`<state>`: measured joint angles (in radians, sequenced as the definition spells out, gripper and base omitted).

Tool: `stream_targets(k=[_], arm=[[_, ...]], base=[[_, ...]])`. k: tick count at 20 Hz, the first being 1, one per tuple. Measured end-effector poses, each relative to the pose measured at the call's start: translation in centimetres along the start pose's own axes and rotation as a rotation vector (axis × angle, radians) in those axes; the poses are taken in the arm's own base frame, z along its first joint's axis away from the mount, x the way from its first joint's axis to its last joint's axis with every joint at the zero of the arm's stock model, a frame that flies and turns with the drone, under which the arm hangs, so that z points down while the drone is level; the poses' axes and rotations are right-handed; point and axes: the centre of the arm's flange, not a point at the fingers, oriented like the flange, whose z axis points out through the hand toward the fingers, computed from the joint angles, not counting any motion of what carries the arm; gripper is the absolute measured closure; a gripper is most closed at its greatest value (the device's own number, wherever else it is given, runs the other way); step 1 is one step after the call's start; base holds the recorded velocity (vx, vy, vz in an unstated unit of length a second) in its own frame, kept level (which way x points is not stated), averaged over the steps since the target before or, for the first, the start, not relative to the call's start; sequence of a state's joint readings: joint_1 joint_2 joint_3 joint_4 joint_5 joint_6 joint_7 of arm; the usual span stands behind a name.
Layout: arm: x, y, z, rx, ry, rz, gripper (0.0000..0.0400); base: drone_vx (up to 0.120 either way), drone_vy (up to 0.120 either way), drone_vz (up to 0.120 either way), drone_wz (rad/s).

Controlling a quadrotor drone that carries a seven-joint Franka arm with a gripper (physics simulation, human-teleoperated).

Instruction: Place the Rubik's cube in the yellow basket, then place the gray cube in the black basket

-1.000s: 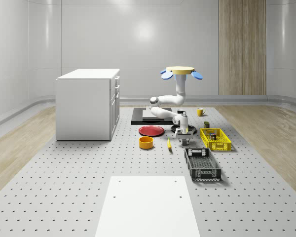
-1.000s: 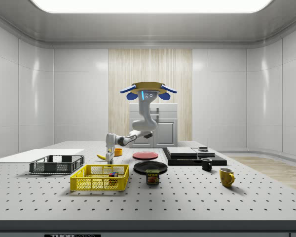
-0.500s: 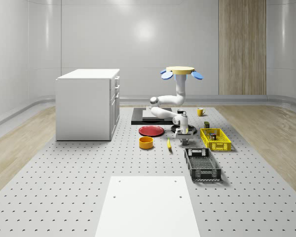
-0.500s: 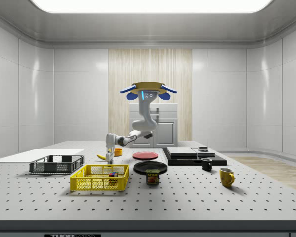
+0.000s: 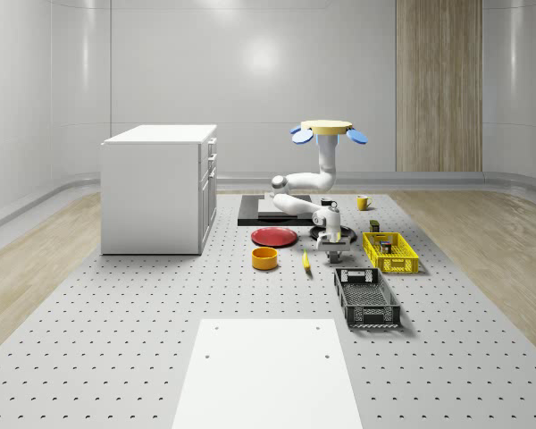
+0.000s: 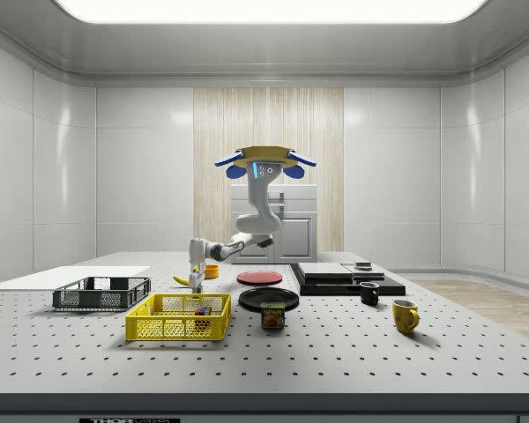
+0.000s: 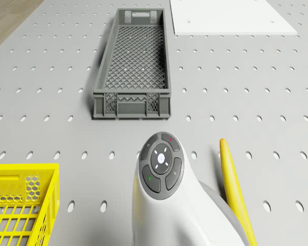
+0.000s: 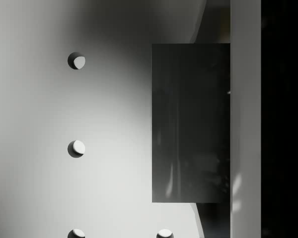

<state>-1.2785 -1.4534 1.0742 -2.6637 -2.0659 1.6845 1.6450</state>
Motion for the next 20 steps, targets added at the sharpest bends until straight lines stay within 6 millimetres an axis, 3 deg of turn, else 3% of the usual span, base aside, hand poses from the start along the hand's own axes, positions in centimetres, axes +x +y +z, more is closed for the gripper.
stream_targets(k=[5,12,20], arm=[[0.0,0.0,-0.8,0.000,0.000,0.000,0.0150],[0.0,0.0,-2.9,0.000,0.000,0.000,0.0150],[0.0,0.0,-3.7,0.000,0.000,0.000,0.0150]], base=[[0.000,0.000,0.000,0.000],[0.000,0.000,0.120,0.000],[0.015,0.000,0.115,0.000]])
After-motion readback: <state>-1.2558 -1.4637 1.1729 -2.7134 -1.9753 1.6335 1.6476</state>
